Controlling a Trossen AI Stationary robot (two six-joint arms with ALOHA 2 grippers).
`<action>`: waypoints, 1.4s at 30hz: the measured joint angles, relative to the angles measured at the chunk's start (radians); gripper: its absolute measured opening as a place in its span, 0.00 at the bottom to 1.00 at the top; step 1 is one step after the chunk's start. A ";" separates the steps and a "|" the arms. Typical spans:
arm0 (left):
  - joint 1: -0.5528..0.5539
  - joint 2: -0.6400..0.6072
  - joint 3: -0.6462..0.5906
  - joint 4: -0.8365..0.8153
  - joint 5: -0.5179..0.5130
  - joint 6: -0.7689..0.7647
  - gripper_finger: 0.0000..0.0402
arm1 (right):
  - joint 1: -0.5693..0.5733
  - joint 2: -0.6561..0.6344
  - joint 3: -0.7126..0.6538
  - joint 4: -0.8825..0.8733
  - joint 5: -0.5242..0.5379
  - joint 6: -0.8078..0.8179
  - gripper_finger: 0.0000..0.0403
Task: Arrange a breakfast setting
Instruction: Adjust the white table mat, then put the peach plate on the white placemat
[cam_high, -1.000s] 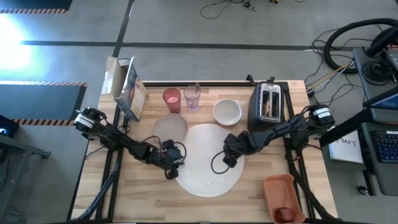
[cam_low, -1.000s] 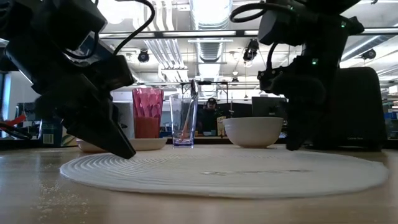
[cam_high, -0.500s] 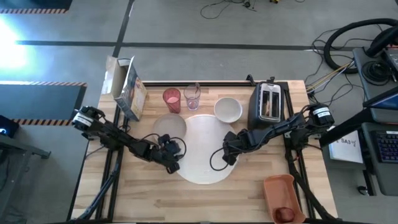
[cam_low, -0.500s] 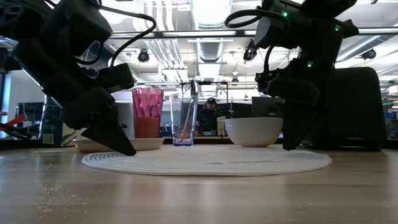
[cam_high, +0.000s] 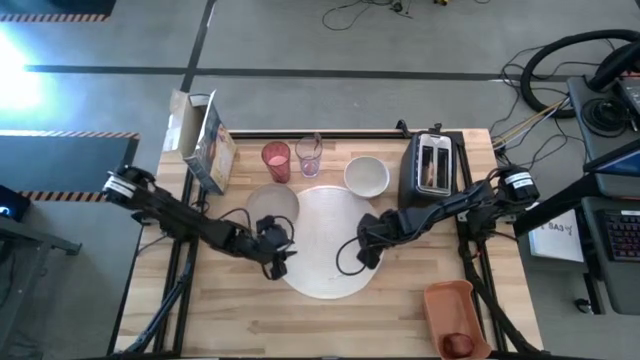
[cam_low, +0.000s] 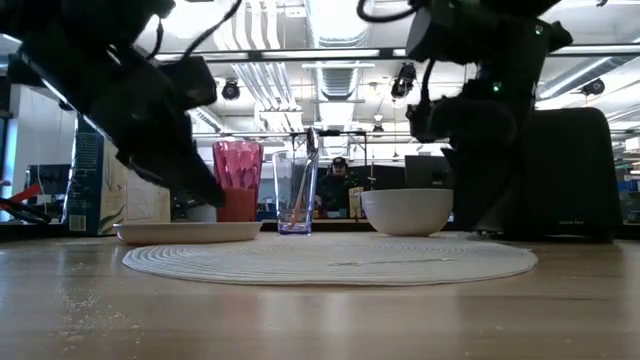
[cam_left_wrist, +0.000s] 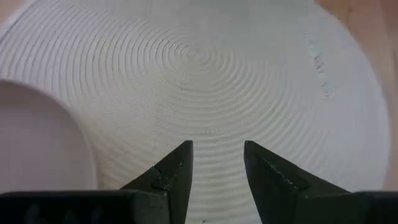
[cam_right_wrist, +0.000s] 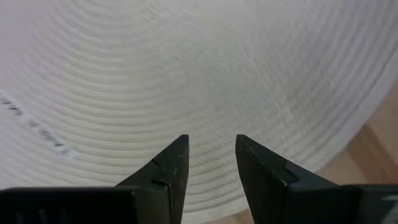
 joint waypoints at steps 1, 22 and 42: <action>0.000 -0.018 0.000 -0.017 0.005 0.000 0.32 | 0.000 0.000 0.006 0.001 0.000 -0.011 0.30; 0.000 -0.192 -0.001 -0.504 -0.079 -0.041 0.32 | 0.000 0.000 0.047 0.001 0.001 -0.180 0.30; 0.060 -0.049 -0.005 -0.505 -0.015 -0.016 0.31 | -0.001 0.000 0.047 0.007 0.001 -0.209 0.30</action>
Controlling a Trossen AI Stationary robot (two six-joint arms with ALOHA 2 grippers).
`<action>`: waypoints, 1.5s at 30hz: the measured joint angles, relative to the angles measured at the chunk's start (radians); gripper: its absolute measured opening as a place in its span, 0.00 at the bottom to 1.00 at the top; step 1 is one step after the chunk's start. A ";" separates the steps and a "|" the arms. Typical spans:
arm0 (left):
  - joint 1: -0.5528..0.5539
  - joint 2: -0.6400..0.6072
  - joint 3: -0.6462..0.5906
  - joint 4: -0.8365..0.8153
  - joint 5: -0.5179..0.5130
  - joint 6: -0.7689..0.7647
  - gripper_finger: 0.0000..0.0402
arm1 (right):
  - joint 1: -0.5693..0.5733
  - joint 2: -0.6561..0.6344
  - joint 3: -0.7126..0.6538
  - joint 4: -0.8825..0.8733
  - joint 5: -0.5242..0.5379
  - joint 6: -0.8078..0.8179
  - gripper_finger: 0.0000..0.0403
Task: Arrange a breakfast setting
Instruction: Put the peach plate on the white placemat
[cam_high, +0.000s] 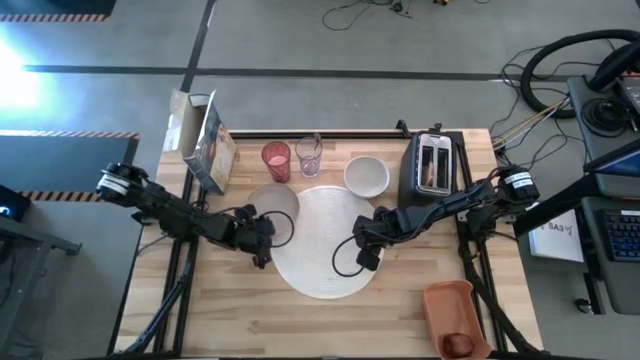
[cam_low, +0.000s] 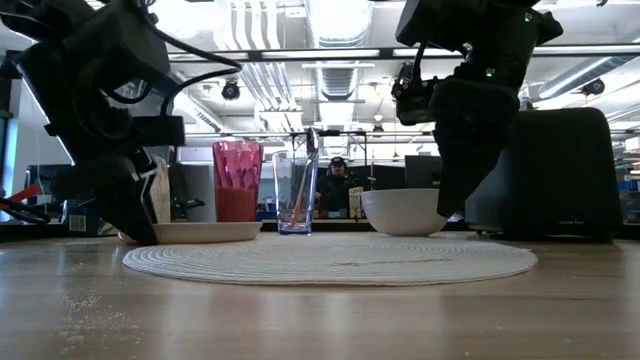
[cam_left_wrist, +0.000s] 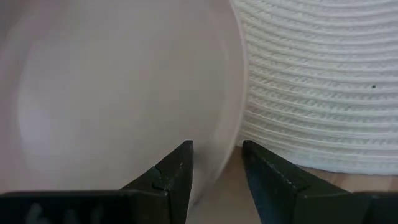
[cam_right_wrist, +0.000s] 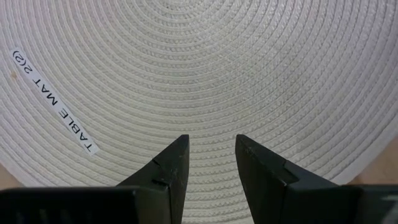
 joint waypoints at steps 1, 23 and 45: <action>0.000 0.003 0.001 0.002 0.002 0.000 0.31 | 0.000 0.000 0.000 0.000 0.000 0.000 0.30; 0.000 -0.010 0.087 -0.004 0.102 0.086 0.00 | 0.000 0.000 0.000 -0.001 0.000 -0.007 0.30; -0.040 -0.008 0.156 0.269 0.433 0.305 0.00 | 0.000 -0.013 0.000 -0.178 -0.002 -0.068 0.30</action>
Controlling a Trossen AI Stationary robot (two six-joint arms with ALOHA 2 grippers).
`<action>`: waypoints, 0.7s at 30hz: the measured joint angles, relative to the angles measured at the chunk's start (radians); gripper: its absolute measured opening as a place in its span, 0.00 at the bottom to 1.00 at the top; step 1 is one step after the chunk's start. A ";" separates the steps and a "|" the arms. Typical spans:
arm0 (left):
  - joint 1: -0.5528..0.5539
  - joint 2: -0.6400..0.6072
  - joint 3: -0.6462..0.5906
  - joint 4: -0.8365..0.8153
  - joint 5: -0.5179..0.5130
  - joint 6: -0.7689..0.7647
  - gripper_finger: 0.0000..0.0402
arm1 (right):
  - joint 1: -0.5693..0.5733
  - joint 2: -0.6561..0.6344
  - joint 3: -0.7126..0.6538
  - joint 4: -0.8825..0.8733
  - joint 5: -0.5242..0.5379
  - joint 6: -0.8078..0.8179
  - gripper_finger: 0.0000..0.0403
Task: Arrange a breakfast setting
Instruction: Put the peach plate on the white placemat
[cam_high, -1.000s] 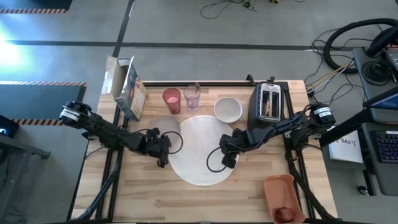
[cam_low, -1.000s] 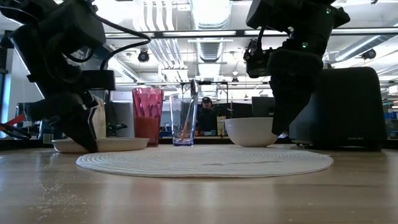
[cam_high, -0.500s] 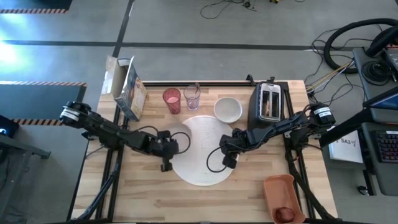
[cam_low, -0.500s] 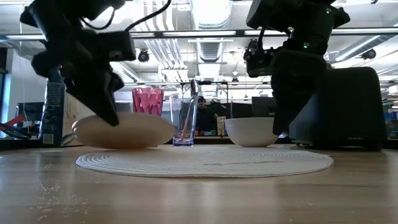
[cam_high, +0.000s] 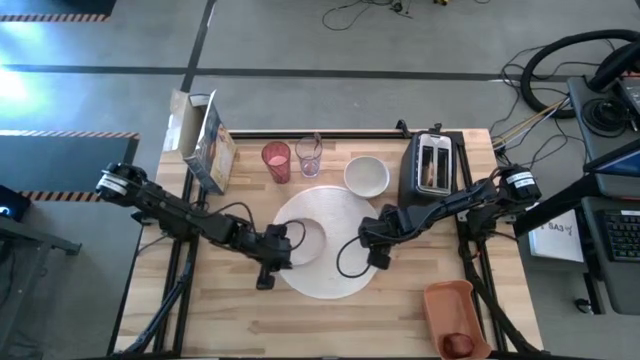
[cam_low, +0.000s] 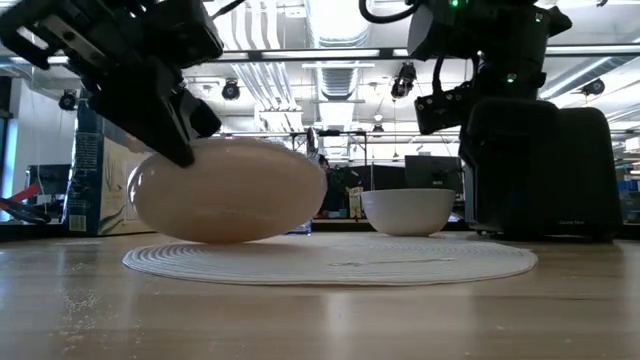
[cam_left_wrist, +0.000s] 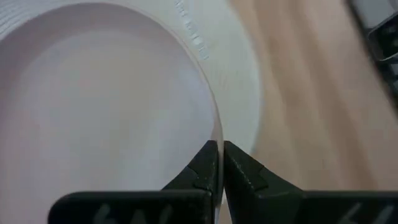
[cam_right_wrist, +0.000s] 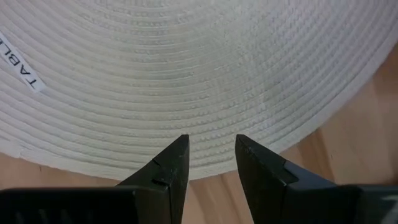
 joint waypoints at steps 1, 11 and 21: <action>-0.003 0.000 -0.003 0.015 -0.002 0.002 0.00 | 0.000 0.000 0.000 -0.005 0.000 0.000 0.30; -0.003 0.064 -0.006 0.044 -0.030 -0.011 0.03 | 0.000 0.000 0.000 -0.004 0.000 0.000 0.30; -0.004 0.178 0.033 0.049 -0.029 0.006 0.21 | 0.000 -0.020 0.018 -0.043 -0.007 -0.001 0.30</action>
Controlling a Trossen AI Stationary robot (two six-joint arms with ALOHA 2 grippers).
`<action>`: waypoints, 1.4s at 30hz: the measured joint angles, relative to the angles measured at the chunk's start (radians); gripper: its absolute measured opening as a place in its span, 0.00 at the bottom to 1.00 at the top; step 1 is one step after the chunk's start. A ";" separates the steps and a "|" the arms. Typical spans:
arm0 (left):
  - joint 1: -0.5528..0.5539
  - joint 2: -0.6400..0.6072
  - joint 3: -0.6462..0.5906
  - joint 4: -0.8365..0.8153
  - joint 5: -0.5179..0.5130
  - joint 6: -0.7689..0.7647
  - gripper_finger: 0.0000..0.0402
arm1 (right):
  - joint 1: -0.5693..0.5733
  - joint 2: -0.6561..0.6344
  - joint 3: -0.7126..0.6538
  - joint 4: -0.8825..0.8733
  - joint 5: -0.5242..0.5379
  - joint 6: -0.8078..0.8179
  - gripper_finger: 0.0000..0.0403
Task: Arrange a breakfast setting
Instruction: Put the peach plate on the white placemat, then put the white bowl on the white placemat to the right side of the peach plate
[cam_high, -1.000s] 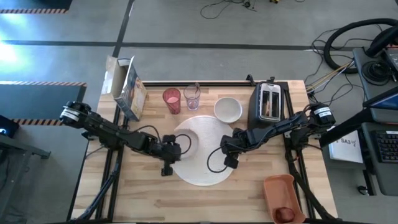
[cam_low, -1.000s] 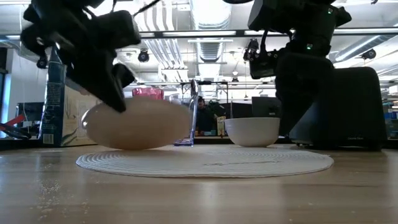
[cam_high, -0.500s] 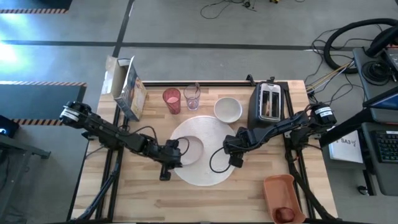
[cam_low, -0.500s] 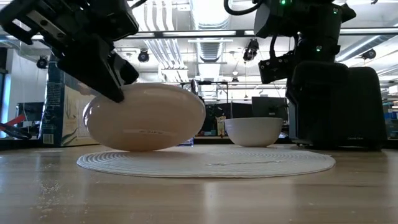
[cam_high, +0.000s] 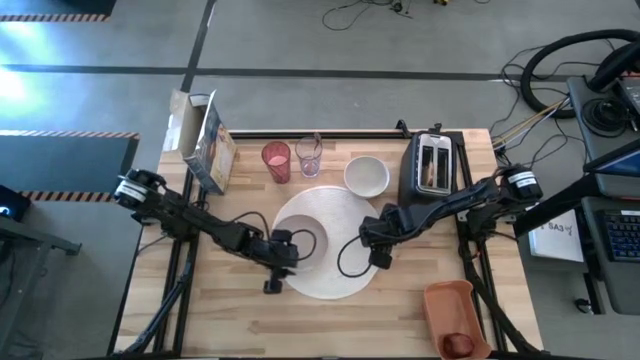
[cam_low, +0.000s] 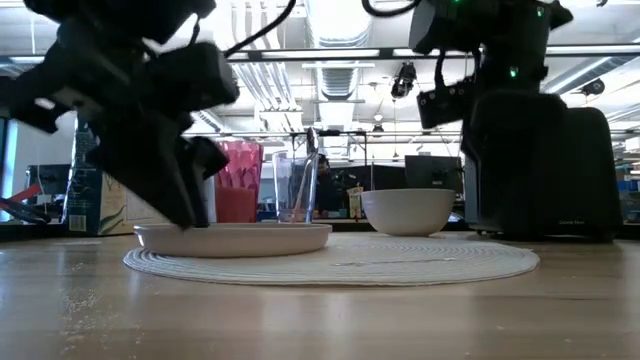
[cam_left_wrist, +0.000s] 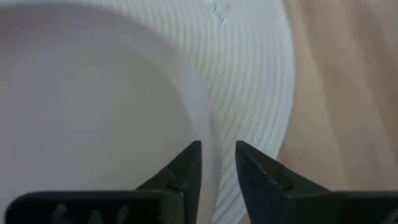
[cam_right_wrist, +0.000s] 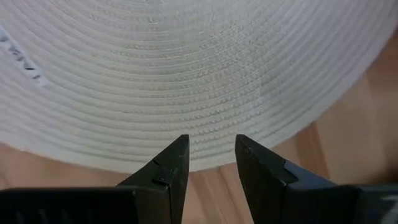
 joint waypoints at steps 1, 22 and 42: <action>0.000 -0.004 0.014 -0.015 0.000 0.014 0.23 | 0.000 -0.006 0.014 -0.020 0.000 -0.001 0.30; 0.010 -0.150 0.126 -0.267 -0.080 0.218 0.28 | -0.331 -0.032 0.156 -0.119 0.036 -0.447 0.30; 0.022 -0.189 0.112 -0.327 -0.188 0.302 0.28 | -0.459 -0.029 0.093 -0.003 -0.068 -0.800 0.30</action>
